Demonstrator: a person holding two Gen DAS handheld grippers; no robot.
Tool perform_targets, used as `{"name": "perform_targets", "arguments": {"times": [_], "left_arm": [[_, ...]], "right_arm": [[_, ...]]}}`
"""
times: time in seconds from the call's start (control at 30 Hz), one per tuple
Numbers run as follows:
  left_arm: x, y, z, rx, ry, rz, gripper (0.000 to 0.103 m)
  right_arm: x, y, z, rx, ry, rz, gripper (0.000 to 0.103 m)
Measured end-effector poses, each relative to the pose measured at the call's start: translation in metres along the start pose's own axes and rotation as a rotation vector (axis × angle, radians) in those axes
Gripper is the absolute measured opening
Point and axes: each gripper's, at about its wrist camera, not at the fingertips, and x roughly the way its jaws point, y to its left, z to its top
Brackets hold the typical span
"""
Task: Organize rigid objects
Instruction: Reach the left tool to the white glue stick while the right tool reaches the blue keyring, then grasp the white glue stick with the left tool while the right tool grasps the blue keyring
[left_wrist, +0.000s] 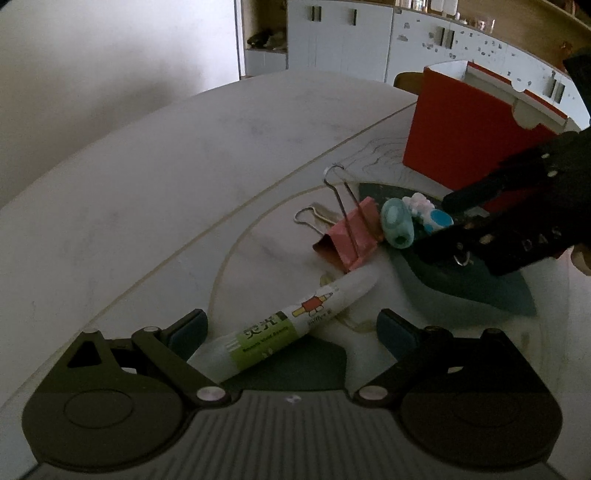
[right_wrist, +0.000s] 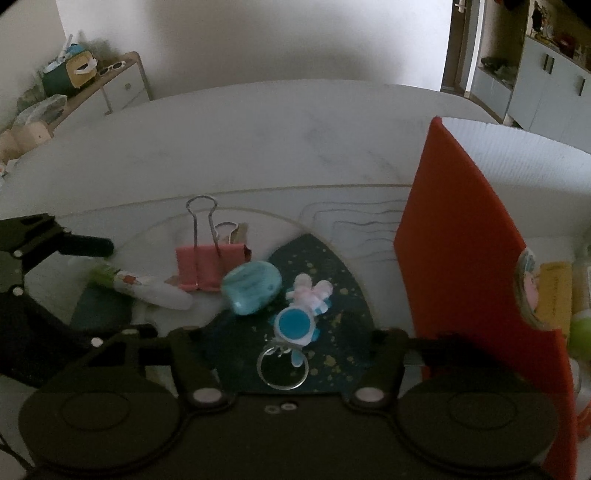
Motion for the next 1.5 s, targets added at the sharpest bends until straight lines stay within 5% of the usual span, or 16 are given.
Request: {"name": "perform_targets", "arguments": {"times": [0.23,0.5,0.6,1.07,1.5], "left_arm": [[-0.008,-0.011,-0.004,-0.009,0.013,0.010,0.092],[-0.018,-0.032,-0.006,-0.007,0.007,0.014,0.043],[-0.019,-0.040,-0.005,0.004,0.005,0.019,0.031],[-0.022,-0.058,-0.005,-0.106,0.029,0.094,0.017],[-0.045,-0.076,-0.010,-0.223,0.063,0.045,0.017]], "right_arm": [[0.003,0.000,0.000,-0.003,-0.011,-0.011,0.050],[-0.001,0.000,-0.003,-0.002,-0.023,-0.023,0.028],[-0.003,0.001,-0.006,-0.007,-0.022,-0.026,0.027],[-0.054,0.003,-0.029,-0.006,-0.055,0.004,0.027],[-0.116,-0.006,-0.042,0.018,-0.096,0.077,0.027]]}}
